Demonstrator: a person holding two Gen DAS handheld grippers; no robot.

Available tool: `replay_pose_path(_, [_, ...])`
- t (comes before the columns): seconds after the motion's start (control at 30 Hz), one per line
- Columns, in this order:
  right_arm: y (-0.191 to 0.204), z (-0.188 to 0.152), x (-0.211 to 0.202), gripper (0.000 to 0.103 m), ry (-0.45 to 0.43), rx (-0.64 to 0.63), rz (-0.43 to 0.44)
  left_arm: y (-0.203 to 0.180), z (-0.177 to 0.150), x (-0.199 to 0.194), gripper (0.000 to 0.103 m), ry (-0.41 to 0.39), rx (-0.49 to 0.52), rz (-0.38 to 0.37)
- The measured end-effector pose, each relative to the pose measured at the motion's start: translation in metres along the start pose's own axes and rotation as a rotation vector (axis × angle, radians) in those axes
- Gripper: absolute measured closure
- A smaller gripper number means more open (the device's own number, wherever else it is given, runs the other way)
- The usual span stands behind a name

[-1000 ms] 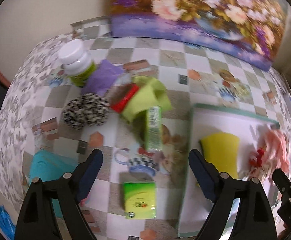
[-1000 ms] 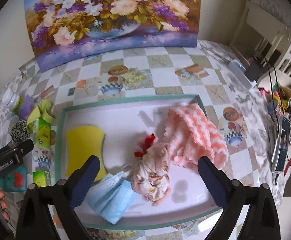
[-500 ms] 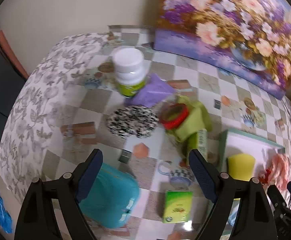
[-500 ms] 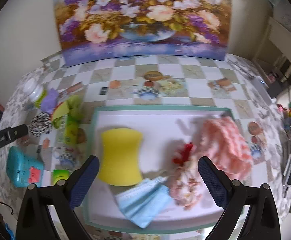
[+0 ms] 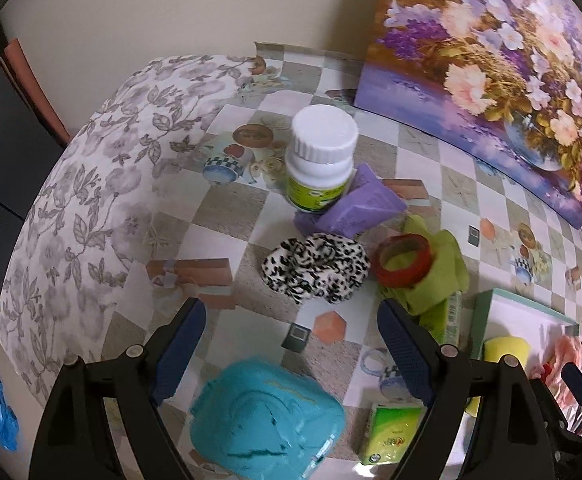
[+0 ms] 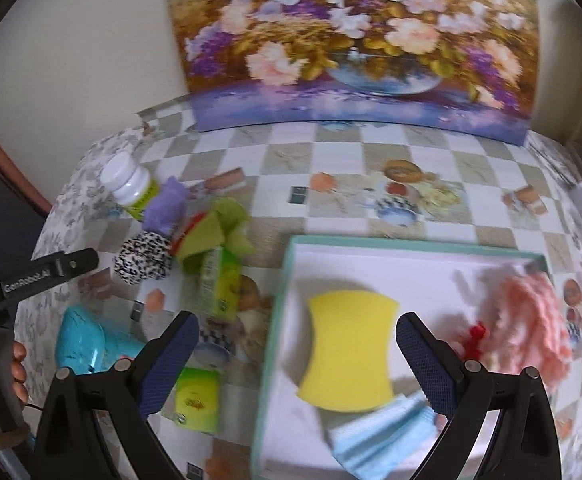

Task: Organize soft objects
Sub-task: 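Move both open grippers from the tray back to the pile, then grasp the leopard-print scrunchie with the left gripper while the right grasps the green gum pack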

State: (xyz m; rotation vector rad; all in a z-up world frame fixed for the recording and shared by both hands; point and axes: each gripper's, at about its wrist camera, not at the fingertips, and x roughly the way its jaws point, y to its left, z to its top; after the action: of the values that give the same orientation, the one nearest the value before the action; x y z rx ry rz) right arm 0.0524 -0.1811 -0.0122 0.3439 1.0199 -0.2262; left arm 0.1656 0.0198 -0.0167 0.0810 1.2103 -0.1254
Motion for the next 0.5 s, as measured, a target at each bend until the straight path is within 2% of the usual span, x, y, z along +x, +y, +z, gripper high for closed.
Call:
replay_pose_path(0.3, [0.032,0.017,0.034,0.003,0.044,-0.082,0.007,0.005,0.018,0.027,0.015,0.037,-0.014,-0.009])
replay_pose_path(0.5, [0.047,0.019,0.062,0.014,0.091,-0.132,-0.001,-0.007,0.024,0.046,0.015,0.058,0.02,-0.009])
